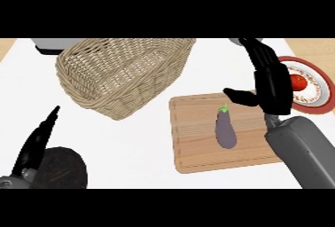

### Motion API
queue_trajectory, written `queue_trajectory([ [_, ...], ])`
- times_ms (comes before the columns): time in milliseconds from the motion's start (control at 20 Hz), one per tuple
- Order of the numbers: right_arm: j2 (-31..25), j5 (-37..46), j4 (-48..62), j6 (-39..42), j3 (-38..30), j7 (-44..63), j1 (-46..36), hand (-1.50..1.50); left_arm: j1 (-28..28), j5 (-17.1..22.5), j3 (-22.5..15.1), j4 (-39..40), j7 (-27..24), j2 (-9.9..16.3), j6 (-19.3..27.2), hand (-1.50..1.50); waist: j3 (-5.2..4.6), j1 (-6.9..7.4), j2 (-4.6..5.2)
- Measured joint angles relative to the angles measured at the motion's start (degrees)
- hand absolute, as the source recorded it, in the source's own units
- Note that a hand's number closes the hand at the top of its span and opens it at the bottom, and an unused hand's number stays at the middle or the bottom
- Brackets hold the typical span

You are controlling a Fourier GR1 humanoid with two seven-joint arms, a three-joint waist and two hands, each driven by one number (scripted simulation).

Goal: Pick the eggplant from the cutting board and place it in the basket

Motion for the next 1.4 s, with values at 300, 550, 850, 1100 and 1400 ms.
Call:
queue_trajectory([
  [300, 0.73, 7.03, 1.83, 13.84, 6.29, 15.64, 0.47, -1.50, 0.31, -0.65, -0.27, -0.56, 0.71, 0.14, 0.61, 0.00, 0.01, -0.15, 0.04],
  [550, 5.19, 8.61, -2.01, 29.65, 12.07, 29.59, -3.01, -1.50, 0.28, -1.27, -0.84, -0.94, 1.14, -0.14, 0.77, 0.00, 0.31, 0.93, 0.11],
  [850, 12.54, 9.71, -10.05, 45.45, 15.70, 46.29, -7.81, -1.50, 0.44, -1.43, -1.01, -1.58, 2.03, -0.54, 0.85, 0.00, 0.77, 1.25, 0.47],
  [1100, 16.79, 10.01, -15.82, 51.30, 14.95, 51.31, -8.67, -1.50, 0.46, -2.13, -1.01, -1.91, 2.18, -0.93, 1.37, 0.00, 1.04, 1.41, 1.08],
  [1400, 19.09, 12.70, -20.95, 54.82, 13.42, 53.47, -5.27, -1.50, 0.34, -2.73, -0.96, -2.97, 3.10, -1.32, 1.39, 0.00, 1.20, 1.99, 1.72],
])
